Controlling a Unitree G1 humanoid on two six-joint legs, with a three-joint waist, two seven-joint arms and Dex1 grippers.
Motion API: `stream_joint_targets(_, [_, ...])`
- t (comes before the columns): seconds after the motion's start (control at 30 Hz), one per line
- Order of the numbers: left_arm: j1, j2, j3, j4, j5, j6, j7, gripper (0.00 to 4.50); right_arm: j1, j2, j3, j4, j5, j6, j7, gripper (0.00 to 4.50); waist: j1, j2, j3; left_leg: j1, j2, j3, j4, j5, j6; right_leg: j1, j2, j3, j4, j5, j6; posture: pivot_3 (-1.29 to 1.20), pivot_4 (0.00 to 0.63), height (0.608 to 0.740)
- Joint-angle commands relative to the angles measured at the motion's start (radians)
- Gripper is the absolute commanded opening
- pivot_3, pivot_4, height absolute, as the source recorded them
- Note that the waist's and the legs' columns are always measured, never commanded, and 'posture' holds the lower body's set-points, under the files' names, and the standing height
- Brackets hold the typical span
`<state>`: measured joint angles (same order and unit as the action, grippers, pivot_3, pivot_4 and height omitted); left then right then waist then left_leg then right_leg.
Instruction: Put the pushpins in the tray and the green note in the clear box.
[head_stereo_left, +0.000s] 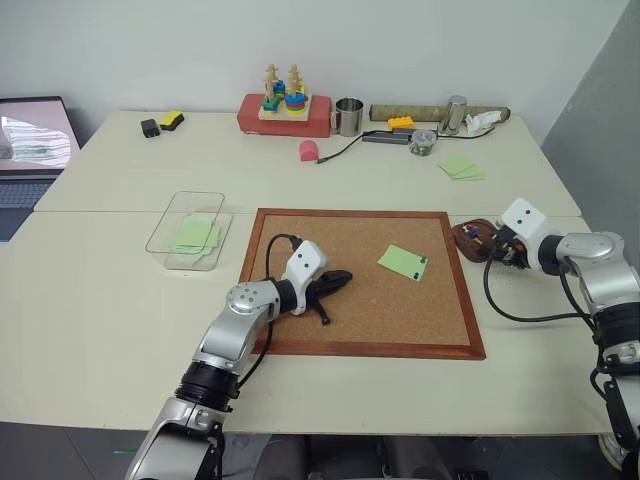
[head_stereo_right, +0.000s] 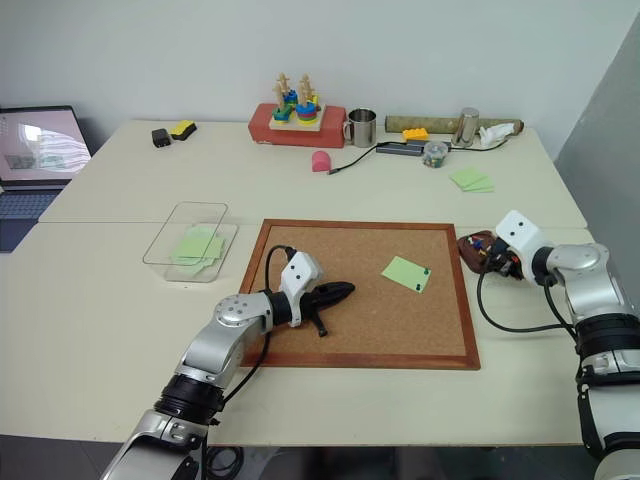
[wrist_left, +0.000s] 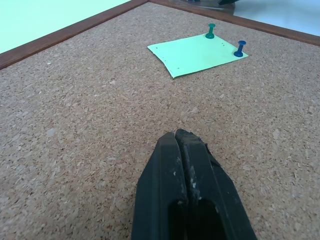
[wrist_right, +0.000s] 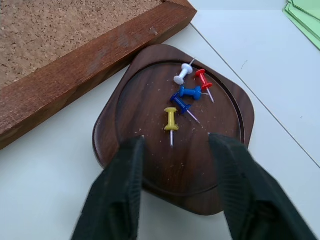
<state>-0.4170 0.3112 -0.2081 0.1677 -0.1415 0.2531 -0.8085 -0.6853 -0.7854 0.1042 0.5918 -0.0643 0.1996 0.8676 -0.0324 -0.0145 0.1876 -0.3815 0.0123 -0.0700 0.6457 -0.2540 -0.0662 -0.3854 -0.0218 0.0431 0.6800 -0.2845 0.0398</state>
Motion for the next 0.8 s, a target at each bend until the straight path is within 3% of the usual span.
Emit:
stream_joint_targets(0.03, [0.034, 0.002, -0.036, 0.026, 0.021, 0.021, -0.010, 0.00, -0.020, -0.009, -0.015, -0.008, -0.006, -0.013, -0.004, 3.29, 0.000, 0.000, 0.000, 0.000, 0.000, 0.000, 0.000, 0.000, 0.000, 0.000, 0.000, 0.000, 0.000, 0.000, 0.000, 0.00, 0.150, 0.740])
stream_joint_targets(0.07, [0.034, 0.002, -0.036, 0.026, 0.021, 0.021, -0.010, 0.00, -0.019, -0.014, -0.018, -0.016, -0.002, -0.010, 0.001, 3.47, 0.000, 0.000, 0.000, 0.000, 0.000, 0.000, 0.000, 0.000, 0.000, 0.000, 0.000, 0.000, 0.000, 0.000, 0.000, 0.00, 0.150, 0.740])
stream_joint_targets(0.37, [0.031, 0.004, -0.037, 0.033, 0.023, 0.017, -0.012, 0.00, 0.052, -0.052, -0.086, -0.279, 0.141, 0.117, 0.142, 3.47, 0.000, 0.000, 0.000, 0.000, 0.000, 0.000, 0.000, 0.000, 0.000, 0.000, 0.000, 0.000, 0.000, 0.000, 0.000, 0.00, 0.150, 0.740])
stream_joint_targets(0.53, [0.021, 0.003, -0.039, 0.040, 0.026, 0.015, -0.019, 0.00, 0.117, 0.016, -0.074, -0.430, 0.198, 0.212, 0.129, 3.47, 0.000, 0.000, 0.000, 0.000, 0.000, -0.001, 0.000, 0.000, 0.000, 0.001, 0.000, -0.001, 0.000, 0.000, 0.000, 0.00, 0.150, 0.740])
stream_joint_targets(0.8, [0.024, 0.006, -0.040, 0.036, 0.028, 0.016, -0.025, 0.00, 0.128, 0.119, -0.035, -0.409, 0.196, 0.232, 0.102, 3.47, 0.000, 0.000, 0.000, 0.000, 0.000, -0.001, 0.000, 0.000, 0.000, 0.001, 0.000, -0.001, 0.000, 0.000, 0.000, 0.00, 0.150, 0.740])
